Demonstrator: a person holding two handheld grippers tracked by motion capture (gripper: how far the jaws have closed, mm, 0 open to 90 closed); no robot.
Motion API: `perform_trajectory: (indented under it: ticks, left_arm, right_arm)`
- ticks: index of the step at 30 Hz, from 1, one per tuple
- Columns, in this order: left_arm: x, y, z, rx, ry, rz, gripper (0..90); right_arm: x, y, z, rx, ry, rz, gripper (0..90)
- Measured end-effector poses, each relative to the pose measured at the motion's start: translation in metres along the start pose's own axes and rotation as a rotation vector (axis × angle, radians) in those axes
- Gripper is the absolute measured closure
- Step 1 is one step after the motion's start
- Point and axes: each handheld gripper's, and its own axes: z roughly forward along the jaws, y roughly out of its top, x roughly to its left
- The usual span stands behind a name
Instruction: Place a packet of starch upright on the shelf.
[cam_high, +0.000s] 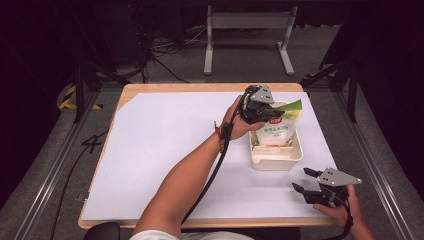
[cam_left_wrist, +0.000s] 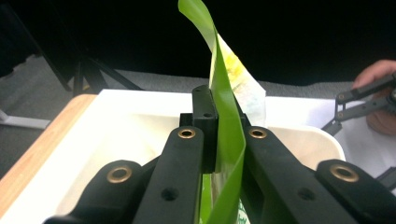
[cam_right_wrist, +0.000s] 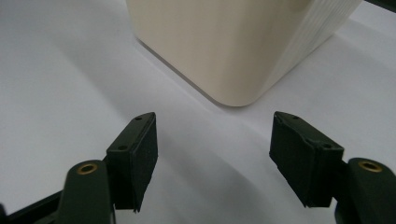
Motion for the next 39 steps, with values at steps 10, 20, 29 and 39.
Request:
perform_trajectory:
  ticks: [10, 20, 29, 39]
  left_arm:
    - [-0.0048, 0.0005, 0.0048, 0.099, 0.006, 0.03, 89.5]
    - [-0.0014, -0.0044, 0.0057, 0.174, -0.032, 0.021, 84.9]
    - [-0.0018, -0.008, 0.0069, 0.213, -0.057, 0.027, 84.9]
    - [-0.0032, -0.0045, 0.0025, 0.244, -0.037, 0.04, 81.6]
  right_arm:
    - [0.0008, -0.0004, -0.0004, 0.003, -0.001, 0.0, 31.9]
    - [0.0003, -0.0002, 0.0004, 0.005, 0.002, 0.001, 31.8]
    - [0.0002, -0.0005, 0.0009, 0.008, 0.001, 0.002, 31.8]
    - [0.0005, -0.0007, 0.0014, 0.012, 0.006, -0.005, 31.9]
